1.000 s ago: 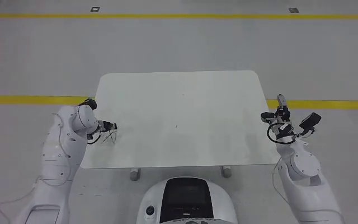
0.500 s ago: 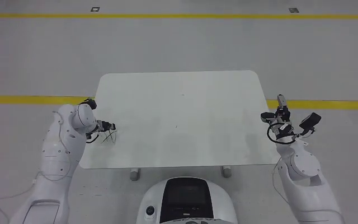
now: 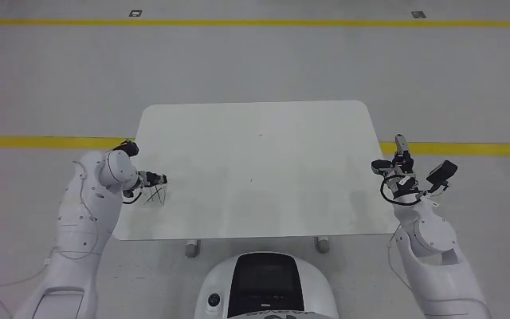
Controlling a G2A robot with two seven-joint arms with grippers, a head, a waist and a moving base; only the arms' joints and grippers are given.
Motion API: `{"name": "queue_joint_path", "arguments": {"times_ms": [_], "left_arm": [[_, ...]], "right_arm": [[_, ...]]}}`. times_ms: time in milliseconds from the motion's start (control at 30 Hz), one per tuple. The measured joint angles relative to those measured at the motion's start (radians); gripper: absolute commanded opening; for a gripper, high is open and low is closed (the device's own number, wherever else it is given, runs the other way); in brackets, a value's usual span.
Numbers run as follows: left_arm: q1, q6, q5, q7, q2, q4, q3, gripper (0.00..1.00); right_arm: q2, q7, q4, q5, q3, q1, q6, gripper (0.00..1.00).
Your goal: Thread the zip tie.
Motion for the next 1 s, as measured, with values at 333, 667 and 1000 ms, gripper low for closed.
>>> {"name": "queue_joint_path", "arguments": {"times_ms": [333,667,1000], "left_arm": [[0.030,0.019,0.012,0.009,0.010,-0.046,-0.011,0.42],[0.022,0.020,0.003,0.022,0.012,-0.029,0.009,0.29],[0.008,0.036,-0.031,0.071,0.012,0.012,0.013,0.22]], "right_arm": [[0.000,0.000,0.000,0.000,0.000,0.000,0.000,1.00],[0.000,0.000,0.000,0.000,0.000,0.000,0.000,1.00],[0.000,0.000,0.000,0.000,0.000,0.000,0.000,1.00]]}}
